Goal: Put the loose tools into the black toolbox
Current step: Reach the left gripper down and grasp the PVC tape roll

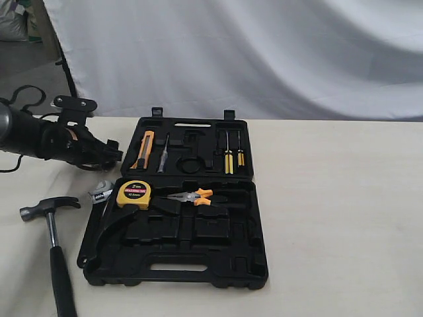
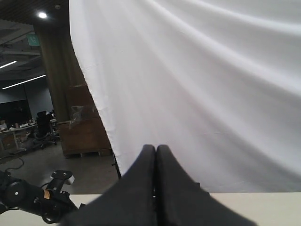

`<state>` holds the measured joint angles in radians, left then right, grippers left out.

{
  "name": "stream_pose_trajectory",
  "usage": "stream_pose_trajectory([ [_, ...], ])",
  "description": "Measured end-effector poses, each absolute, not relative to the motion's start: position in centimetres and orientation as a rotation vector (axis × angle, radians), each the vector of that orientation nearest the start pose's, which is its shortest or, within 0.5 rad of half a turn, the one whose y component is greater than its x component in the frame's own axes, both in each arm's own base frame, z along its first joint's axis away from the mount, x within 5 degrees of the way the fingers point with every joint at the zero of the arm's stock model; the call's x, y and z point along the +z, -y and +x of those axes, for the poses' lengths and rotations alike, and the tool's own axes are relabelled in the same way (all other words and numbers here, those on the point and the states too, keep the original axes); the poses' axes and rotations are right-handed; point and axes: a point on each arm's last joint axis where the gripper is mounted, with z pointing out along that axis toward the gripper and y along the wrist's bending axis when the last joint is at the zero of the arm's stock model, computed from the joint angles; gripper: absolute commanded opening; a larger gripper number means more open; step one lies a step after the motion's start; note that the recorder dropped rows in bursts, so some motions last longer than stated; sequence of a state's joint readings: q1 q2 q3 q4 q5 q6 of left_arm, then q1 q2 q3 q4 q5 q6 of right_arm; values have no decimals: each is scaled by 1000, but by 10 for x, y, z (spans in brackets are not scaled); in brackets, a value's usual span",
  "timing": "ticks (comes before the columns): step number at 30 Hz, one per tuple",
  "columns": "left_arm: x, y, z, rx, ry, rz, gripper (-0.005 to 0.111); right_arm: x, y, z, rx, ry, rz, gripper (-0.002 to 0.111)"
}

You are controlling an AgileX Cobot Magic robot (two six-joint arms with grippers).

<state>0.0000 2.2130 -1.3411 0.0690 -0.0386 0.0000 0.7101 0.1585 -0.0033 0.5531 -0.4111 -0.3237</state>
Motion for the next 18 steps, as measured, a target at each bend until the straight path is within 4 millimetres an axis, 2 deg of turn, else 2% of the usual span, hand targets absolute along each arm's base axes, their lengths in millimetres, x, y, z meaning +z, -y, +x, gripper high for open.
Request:
stream_pose_trajectory([
  [5,92,0,467,31,-2322,81,86,236,-27,61,635,-1307,-155,0],
  [8,89,0,468,31,-2319,82,78,236,-27,61,635,-1307,-155,0],
  [11,88,1,468,31,-2318,83,57,236,-27,61,635,-1307,-155,0],
  [16,88,1,468,31,-2318,86,9,236,-27,61,635,-1307,-155,0],
  [17,88,0,468,32,-2318,85,1,236,-27,61,635,-1307,-155,0],
  [18,88,0,468,32,-2318,85,1,236,-27,61,635,-1307,-155,0],
])
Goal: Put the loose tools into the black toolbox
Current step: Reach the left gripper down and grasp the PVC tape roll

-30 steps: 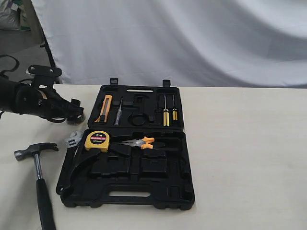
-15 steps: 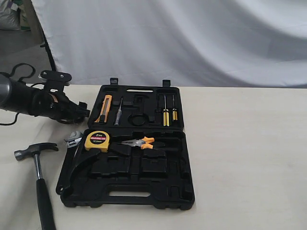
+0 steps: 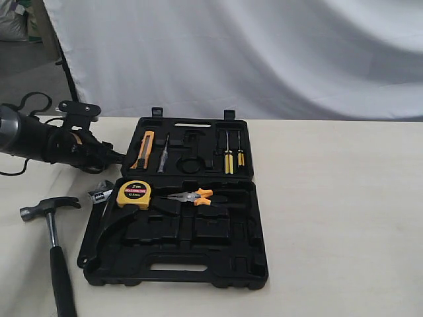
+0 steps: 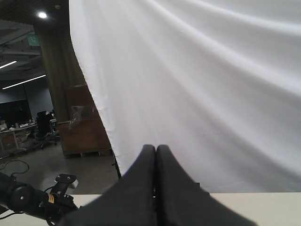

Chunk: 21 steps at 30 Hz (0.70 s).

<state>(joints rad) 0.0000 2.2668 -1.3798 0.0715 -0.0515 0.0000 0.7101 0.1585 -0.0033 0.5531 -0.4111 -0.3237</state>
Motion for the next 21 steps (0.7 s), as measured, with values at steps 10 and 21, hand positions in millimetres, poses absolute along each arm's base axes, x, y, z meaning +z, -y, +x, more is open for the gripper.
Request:
stream_pose_trajectory([
  [10,97,0,465,49,-2342,117,0,236,-27,61,635,-1307,-155,0],
  [21,185,26,448,46,-2312,183,0,236,-27,61,635,-1307,-155,0],
])
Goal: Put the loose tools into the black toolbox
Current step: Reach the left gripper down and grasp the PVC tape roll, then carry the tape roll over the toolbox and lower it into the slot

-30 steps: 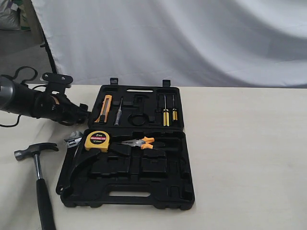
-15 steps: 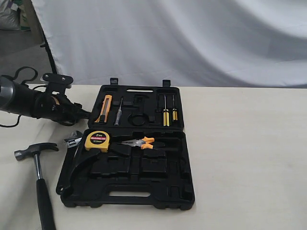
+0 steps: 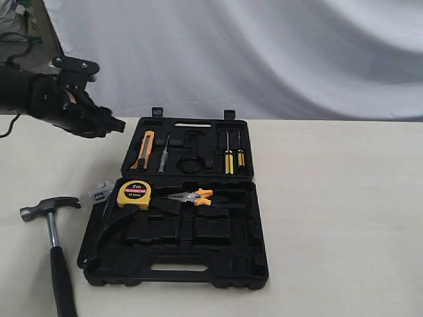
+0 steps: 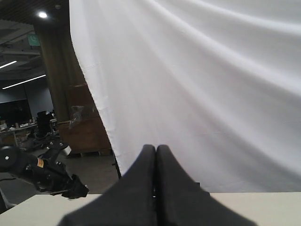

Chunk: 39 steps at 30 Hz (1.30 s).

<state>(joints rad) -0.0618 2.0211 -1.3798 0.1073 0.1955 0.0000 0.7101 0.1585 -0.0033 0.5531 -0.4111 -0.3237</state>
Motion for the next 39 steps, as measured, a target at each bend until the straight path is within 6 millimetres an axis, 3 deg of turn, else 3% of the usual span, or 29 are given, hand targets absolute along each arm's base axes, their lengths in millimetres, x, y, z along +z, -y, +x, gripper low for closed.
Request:
stream_pose_trajectory([
  [8,188,114,433,-24,-2275,480,0,236,-28,61,636,-1309,-156,0],
  [14,188,148,423,-65,-2256,568,0,236,-28,61,636,-1309,-156,0],
  [18,179,155,423,-104,-2263,541,0,236,-28,61,636,-1309,-156,0],
  [26,144,159,430,-120,-2287,529,0,236,-28,61,636,-1309,-156,0],
  [39,135,165,443,-132,-2239,513,0,236,-28,61,636,-1309,-156,0],
])
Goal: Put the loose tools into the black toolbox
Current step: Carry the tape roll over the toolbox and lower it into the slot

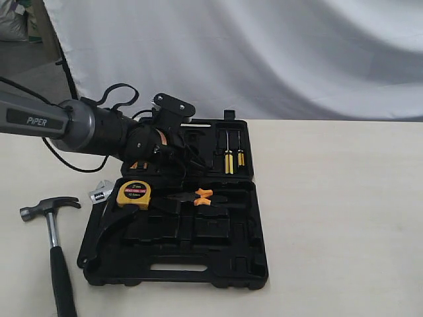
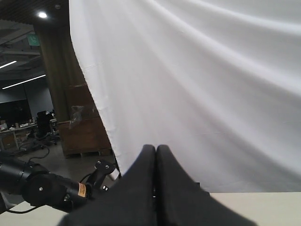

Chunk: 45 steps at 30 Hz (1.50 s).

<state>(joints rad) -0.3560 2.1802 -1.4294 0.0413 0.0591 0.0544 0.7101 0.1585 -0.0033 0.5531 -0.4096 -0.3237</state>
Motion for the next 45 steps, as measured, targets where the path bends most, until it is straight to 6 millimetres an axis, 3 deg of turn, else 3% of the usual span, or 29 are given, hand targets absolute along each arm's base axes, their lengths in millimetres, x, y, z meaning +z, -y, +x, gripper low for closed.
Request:
stream_pose_trajectory([
  [19,118,172,465,-115,-2288,536,0,236,-28,61,636,-1309,-156,0],
  [33,120,188,460,-132,-2272,571,0,236,-28,61,637,-1309,-155,0],
  [45,120,188,461,-121,-2266,589,0,236,-28,61,637,-1309,-155,0],
])
